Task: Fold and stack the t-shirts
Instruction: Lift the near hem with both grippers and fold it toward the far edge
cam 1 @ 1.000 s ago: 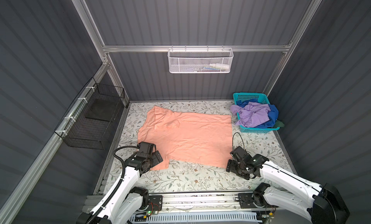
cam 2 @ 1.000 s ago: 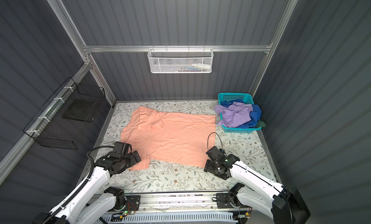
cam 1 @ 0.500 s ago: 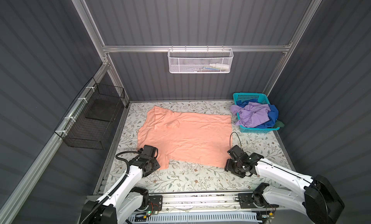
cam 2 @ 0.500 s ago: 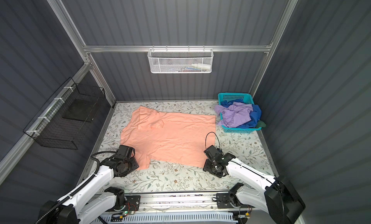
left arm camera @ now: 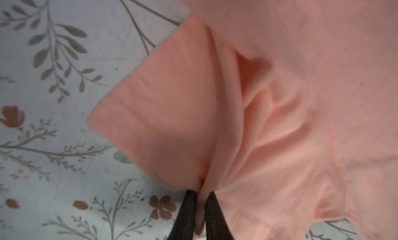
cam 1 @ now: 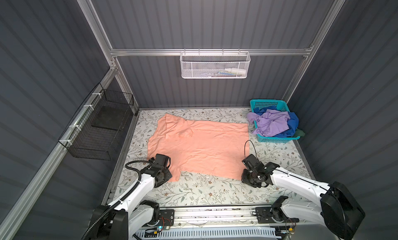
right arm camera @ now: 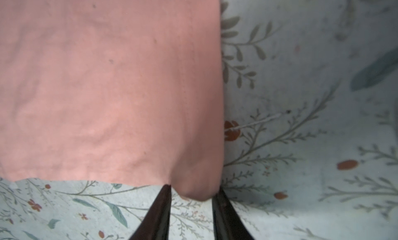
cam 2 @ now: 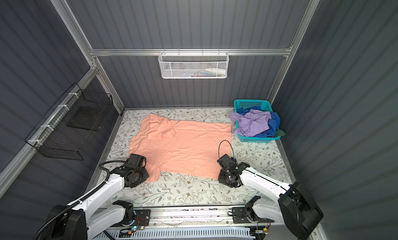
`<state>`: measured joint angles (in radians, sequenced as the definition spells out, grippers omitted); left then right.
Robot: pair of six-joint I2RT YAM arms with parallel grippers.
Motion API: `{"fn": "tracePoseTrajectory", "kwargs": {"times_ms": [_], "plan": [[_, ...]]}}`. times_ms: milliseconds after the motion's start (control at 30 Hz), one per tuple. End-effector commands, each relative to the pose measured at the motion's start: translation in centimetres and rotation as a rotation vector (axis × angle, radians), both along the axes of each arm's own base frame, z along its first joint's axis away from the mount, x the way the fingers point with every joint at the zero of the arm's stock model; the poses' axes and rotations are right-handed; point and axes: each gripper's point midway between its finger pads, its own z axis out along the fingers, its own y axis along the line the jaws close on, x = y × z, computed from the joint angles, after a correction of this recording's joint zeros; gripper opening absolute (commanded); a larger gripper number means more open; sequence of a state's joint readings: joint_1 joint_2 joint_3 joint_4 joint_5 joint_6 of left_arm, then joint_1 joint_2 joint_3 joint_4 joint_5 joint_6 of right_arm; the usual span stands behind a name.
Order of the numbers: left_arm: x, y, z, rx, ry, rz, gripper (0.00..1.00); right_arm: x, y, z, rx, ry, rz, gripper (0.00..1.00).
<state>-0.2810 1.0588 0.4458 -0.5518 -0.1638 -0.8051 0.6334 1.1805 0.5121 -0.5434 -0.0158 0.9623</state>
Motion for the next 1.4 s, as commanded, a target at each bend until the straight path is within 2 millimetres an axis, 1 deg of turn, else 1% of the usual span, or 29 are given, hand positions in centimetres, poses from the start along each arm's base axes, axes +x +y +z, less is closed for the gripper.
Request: {"fn": "tracePoseTrajectory", "kwargs": {"times_ms": [0,100,200,267,367,400,467,500,767,900,1033,1133,1367], "plan": [[0.5,-0.7,0.9,-0.018,0.002,-0.026,0.00,0.0,-0.3,0.0,-0.024,0.000,0.007,0.27],[1.6,-0.7,2.8,-0.008,-0.035,-0.042,0.00,0.3,-0.5,0.3,-0.048,-0.010,0.003,0.15],[3.1,-1.1,5.2,-0.001,-0.079,-0.077,0.00,0.9,-0.1,1.1,-0.041,-0.028,0.013,0.15],[4.3,-1.3,6.6,0.008,-0.109,-0.097,0.00,1.5,0.3,1.9,-0.035,-0.043,0.027,0.12],[5.8,-1.5,7.8,0.034,-0.122,-0.122,0.00,2.3,0.7,2.5,-0.033,-0.063,0.032,0.06],[6.3,-1.7,8.0,0.035,-0.120,-0.133,0.00,2.4,0.7,2.6,-0.038,-0.066,0.030,0.06],[7.1,-2.1,8.3,0.035,-0.123,-0.151,0.00,2.7,0.8,2.7,-0.043,-0.069,0.028,0.00],[7.5,-2.2,8.4,0.032,-0.125,-0.159,0.00,2.9,0.9,2.8,-0.043,-0.069,0.028,0.00],[9.4,-2.6,9.0,0.053,-0.151,-0.188,0.00,3.8,1.3,3.4,-0.029,-0.098,-0.003,0.00],[10.8,-2.6,9.8,0.079,-0.171,-0.200,0.00,3.8,0.9,3.3,-0.050,-0.097,-0.009,0.00],[12.1,-2.8,10.5,0.098,-0.191,-0.231,0.00,4.0,1.1,3.4,-0.053,-0.094,0.008,0.00],[12.8,-2.8,10.7,0.116,-0.186,-0.249,0.00,4.1,1.2,3.6,-0.058,-0.089,0.017,0.00],[14.3,-2.4,10.7,0.130,-0.190,-0.250,0.00,4.8,0.3,4.5,-0.099,-0.108,-0.009,0.00]]}}
